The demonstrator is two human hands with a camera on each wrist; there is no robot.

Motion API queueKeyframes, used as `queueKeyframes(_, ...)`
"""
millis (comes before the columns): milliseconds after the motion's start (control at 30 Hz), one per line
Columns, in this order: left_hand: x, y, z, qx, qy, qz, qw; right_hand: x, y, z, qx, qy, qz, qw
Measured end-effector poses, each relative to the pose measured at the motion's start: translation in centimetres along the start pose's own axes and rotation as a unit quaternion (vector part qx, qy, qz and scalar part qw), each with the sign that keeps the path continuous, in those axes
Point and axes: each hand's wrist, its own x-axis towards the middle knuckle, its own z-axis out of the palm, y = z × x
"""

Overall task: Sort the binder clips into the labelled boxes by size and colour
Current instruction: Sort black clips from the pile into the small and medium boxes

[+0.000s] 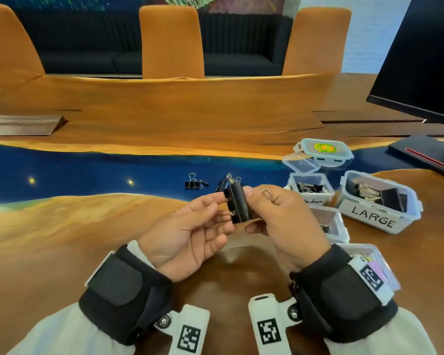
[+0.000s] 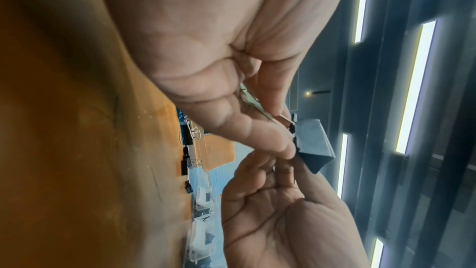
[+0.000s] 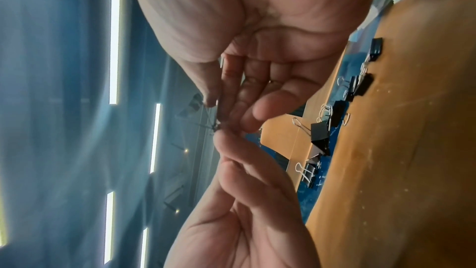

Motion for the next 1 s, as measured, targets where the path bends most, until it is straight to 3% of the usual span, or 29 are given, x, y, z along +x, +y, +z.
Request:
queueKeyframes(167,-0.1,0.2,-0.5,0.004,0.045,-0.014,0.999,-0.1,0.0,-0.6,-0.149,0.079,-0.117,0.979)
queueKeyframes(267,-0.5,0.7,-0.8,0.028,0.025,-0.018,0.999,-0.2,-0.3,-0.7,-0.186,0.094,-0.151,0.966)
queueKeyframes(367,-1.0,1.0,-0.6,0.066,-0.036,-0.037,0.996,-0.5,-0.4,-0.3,-0.218,0.084,-0.189,0.954)
queueKeyframes(433,-1.2,0.9,-0.3,0.084,-0.065,-0.047,0.993,-0.7,-0.4,0.2,-0.222,0.053,-0.183,0.956)
queueKeyframes(567,-0.9,0.5,-0.1,0.128,-0.035,-0.027,0.991,-0.9,0.0,0.8,-0.243,-0.019,-0.116,0.963)
queueKeyframes(767,-0.9,0.8,0.2,0.116,-0.023,-0.014,0.993,-0.4,0.5,-0.3,-0.264,0.051,-0.061,0.961)
queueKeyframes(1000,-0.8,0.8,-0.2,0.109,-0.060,-0.028,0.992,-0.2,0.1,-0.2,-0.239,0.036,-0.076,0.967)
